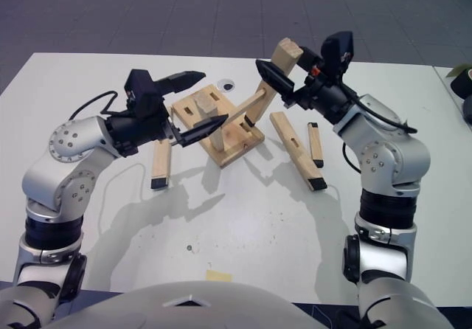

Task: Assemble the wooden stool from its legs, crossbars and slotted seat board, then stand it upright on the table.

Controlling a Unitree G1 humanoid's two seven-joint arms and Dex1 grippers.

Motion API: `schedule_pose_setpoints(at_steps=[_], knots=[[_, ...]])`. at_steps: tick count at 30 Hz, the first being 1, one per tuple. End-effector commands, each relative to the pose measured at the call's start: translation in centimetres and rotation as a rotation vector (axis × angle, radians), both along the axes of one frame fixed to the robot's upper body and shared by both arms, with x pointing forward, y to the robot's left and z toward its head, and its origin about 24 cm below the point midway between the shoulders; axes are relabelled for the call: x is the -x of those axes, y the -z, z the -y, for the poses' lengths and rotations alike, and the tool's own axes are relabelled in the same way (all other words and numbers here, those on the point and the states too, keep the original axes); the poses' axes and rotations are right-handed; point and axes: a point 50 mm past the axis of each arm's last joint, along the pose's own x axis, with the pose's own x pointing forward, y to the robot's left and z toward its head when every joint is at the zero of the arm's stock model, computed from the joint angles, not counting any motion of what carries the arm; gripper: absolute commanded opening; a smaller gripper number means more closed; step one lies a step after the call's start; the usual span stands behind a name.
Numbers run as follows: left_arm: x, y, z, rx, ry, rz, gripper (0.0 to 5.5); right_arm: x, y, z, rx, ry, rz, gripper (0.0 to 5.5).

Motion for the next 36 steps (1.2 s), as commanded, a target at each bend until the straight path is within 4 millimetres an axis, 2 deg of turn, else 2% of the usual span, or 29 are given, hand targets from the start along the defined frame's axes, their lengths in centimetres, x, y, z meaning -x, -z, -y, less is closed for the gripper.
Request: schedule_pose_setpoints(at_steps=[1, 10, 20, 28, 36], knots=[[0.0, -0.6, 0.0, -0.007, 0.004, 0.025, 3.56, 0.1, -0.3, 0.1, 0.029, 0.006, 0.038, 3.92], [0.1, -0.5, 0.2, -0.011, 0.013, 0.02, 2.11, 0.2, -0.1, 0.3, 0.044, -0.003, 0.039, 2.52], [0.1, -0.4, 0.1, -0.017, 0.014, 0.017, 2.07, 0.0, 0.6, 0.5, 0.048, -0.003, 0.002, 1.15], [0.0, 0.0, 0.0, -0.018, 0.009, 0.006, 2.07, -0.1, 0.0, 0.3, 0.063, -0.049, -0.037, 1.09], [-0.1, 0.1, 0.0, -0.021, 0.009, 0.005, 2.07, -0.6, -0.7, 0.7, 0.051, -0.065, -0.197, 1.04]])
